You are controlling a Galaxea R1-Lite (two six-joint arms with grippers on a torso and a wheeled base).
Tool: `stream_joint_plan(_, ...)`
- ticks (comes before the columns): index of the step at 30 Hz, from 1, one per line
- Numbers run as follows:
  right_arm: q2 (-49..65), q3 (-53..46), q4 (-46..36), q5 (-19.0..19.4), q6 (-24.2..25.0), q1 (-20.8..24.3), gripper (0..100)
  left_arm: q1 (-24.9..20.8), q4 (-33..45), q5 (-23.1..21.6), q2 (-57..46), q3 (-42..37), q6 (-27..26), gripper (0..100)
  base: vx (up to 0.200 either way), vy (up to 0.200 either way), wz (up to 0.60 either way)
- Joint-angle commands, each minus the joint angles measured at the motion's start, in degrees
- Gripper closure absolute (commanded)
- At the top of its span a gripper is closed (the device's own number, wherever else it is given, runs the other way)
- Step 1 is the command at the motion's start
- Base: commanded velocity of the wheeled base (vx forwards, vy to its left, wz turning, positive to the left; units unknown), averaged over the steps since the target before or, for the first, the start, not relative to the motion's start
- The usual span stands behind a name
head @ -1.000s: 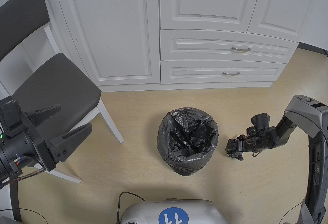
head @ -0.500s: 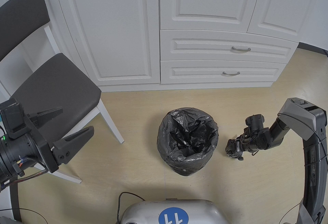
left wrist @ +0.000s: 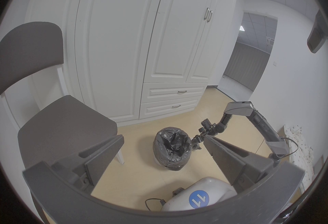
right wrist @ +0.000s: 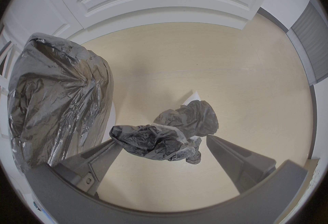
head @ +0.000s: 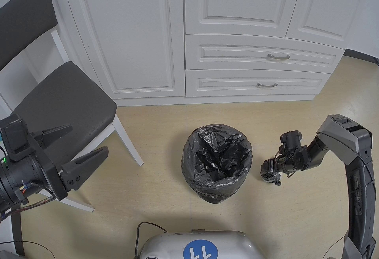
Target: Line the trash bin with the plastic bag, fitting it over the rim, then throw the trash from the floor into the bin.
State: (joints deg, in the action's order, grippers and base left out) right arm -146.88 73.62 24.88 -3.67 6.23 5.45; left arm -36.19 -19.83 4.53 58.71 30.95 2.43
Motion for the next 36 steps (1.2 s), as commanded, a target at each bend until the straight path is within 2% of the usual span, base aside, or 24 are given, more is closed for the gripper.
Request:
stream_joint_plan(1, -1.2, 3.5, -2.8, -0.5, -0.3, 0.0, 0, 0.0, 0.0, 0.0, 0.0, -0.1, 0.0, 0, 0.0, 0.0, 0.0)
stream_joint_plan(10, -3.6, 12.5, -11.6, -2.2, -1.5, -0.4, 0, 0.0, 0.0, -0.1, 0.0, -0.1, -0.1, 0, 0.0, 0.0, 0.0)
stream_joint_plan(12, -6.0, 16.5, -14.2, -4.6, -4.1, -1.0, 0, 0.0, 0.0, -0.1, 0.0, -0.2, -0.1, 0, 0.0, 0.0, 0.0)
stream_joint_plan(14, -7.3, 18.8, -16.0, -5.3, -5.8, -1.3, 0, 0.0, 0.0, -0.1, 0.0, -0.2, -0.1, 0, 0.0, 0.0, 0.0)
stream_joint_plan(20, -10.4, 25.5, -22.8, -5.0, -8.6, -1.8, 0, -0.1, 0.1, -0.1, 0.0, -0.2, -0.1, 0, 0.0, 0.0, 0.0)
stream_joint_plan(26, -11.9, 28.3, -25.1, -4.7, -8.5, -1.8, 0, -0.1, -0.2, -0.1, 0.6, -0.5, -0.1, 0, 0.0, 0.0, 0.0)
stream_joint_plan(30, -12.3, 29.5, -26.6, -1.9, -8.0, -1.9, 0, -0.1, -0.2, -0.2, 0.9, -0.5, -0.4, 0, 0.0, 0.0, 0.0)
stream_joint_plan(36, -13.3, 31.1, -28.3, -1.7, -7.3, -2.1, 0, -0.1, -0.3, -0.1, 0.4, -1.0, -1.6, 0, 0.0, 0.0, 0.0)
